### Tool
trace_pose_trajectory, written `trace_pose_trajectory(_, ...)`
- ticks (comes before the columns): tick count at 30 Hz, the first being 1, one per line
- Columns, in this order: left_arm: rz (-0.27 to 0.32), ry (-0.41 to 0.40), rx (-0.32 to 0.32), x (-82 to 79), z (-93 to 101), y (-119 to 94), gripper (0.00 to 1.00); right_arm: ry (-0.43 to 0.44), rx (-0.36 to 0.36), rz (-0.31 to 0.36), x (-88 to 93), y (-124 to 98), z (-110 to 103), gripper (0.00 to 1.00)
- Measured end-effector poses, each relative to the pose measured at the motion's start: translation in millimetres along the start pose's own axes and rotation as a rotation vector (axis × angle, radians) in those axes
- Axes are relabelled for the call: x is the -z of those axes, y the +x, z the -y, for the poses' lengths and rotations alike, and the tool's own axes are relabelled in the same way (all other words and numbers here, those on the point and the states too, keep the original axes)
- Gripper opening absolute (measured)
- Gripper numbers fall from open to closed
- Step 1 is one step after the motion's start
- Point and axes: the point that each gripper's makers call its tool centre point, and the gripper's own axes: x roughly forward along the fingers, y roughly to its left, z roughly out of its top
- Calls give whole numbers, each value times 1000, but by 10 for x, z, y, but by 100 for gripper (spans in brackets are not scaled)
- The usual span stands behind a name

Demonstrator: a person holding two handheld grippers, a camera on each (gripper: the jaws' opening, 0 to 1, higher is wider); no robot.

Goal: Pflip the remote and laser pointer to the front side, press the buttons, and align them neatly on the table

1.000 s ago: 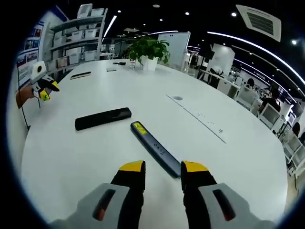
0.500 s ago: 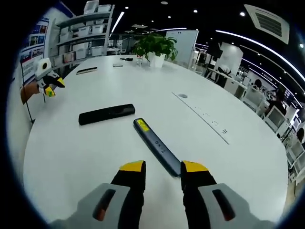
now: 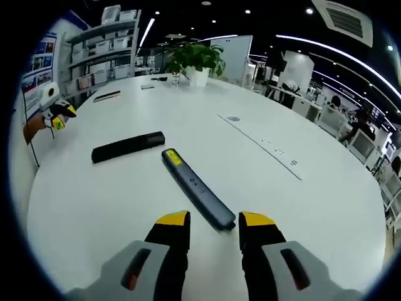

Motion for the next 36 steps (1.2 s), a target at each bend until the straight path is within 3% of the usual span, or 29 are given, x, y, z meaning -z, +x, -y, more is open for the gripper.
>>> trace_pose_trajectory(19,6,-13,-17,24,-22,-5,30,-24,4,-20,40,48,12,30)
trace_pose_trajectory(31,10,-14,-30,5,-64,15,30,-9,-44,-28,129,132,39,30)
trace_pose_trajectory(36,9,-2,-39,-13,-107,23,30,2,-60,-27,148,137,-4,24)
